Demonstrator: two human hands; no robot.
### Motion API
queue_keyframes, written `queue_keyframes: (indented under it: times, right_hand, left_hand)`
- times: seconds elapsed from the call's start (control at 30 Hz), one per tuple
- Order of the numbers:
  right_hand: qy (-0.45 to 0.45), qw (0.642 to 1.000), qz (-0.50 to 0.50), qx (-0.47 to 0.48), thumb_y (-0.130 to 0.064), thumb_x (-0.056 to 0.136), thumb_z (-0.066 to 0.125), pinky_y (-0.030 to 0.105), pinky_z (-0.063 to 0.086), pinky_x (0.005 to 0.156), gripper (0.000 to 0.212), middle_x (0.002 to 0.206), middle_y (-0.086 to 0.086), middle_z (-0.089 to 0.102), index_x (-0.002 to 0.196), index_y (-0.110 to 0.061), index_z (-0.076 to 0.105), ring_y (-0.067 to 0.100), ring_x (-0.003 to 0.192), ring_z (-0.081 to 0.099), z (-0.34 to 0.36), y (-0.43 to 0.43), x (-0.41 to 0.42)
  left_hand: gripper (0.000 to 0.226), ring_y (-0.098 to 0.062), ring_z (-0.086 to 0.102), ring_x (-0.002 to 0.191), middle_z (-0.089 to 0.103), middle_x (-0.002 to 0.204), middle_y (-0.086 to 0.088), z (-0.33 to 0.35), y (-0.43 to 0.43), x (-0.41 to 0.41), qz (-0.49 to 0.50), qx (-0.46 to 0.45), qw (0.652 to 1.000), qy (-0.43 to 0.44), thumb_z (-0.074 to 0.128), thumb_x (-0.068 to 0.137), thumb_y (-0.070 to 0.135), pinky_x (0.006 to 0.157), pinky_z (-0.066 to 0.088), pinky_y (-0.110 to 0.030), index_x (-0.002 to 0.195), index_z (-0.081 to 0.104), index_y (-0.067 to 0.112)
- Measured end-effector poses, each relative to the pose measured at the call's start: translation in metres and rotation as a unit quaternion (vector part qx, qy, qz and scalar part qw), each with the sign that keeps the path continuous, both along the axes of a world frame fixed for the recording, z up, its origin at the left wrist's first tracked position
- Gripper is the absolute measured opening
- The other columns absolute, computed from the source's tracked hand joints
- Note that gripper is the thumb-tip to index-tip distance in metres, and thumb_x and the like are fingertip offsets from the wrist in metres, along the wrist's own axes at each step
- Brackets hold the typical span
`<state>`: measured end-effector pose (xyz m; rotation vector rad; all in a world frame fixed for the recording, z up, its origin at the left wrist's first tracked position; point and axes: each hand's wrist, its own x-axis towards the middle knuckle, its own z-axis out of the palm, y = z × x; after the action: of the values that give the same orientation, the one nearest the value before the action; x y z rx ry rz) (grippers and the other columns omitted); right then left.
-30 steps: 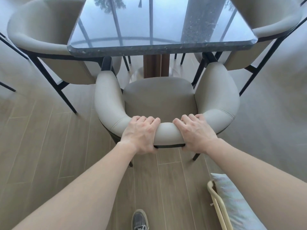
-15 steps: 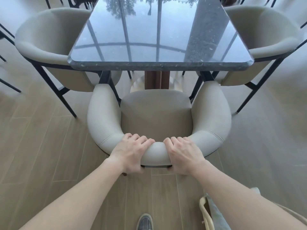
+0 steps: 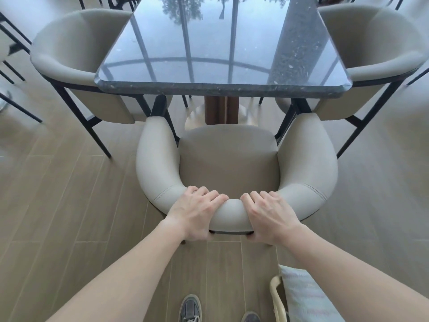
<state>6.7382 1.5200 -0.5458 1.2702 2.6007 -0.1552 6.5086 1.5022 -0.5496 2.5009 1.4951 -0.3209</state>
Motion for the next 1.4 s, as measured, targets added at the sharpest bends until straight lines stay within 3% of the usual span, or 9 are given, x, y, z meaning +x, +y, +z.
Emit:
queue_keyframes:
  times: [0.67,0.97,1.4]
  right_hand:
    - [-0.028,1.0,0.0,0.003,-0.053,0.076,0.074,0.039,0.035,0.073,0.062,0.104,0.002,0.058,0.119,-0.018,0.048,0.028,0.089,0.059,0.003,0.0,-0.018]
    - [-0.003,1.0,-0.007,-0.009,-0.049,0.079,0.075,0.04,0.032,0.073,0.06,0.107,0.004,0.058,0.121,-0.017,0.046,0.03,0.092,0.059,0.0,0.0,-0.035]
    - [-0.003,1.0,-0.001,-0.007,-0.047,0.077,0.079,0.04,0.03,0.073,0.066,0.107,0.005,0.056,0.124,-0.016,0.045,0.029,0.092,0.056,0.001,0.02,-0.045]
  left_hand:
    - [0.081,-0.025,0.054,0.098,0.057,0.117,0.006,0.003,0.0,-0.013,0.02,-0.002,1.0,0.004,0.072,0.074,0.06,0.091,0.042,-0.039,0.143,0.04,0.03]
    - [0.081,-0.025,0.056,0.095,0.059,0.113,0.006,0.004,0.003,-0.032,0.012,-0.001,1.0,-0.001,0.073,0.07,0.057,0.091,0.042,-0.037,0.141,0.048,0.029]
    - [0.086,-0.023,0.055,0.1,0.055,0.115,0.008,0.002,0.026,-0.042,0.005,-0.003,0.999,0.037,0.075,0.067,0.057,0.097,0.042,-0.038,0.141,0.04,0.033]
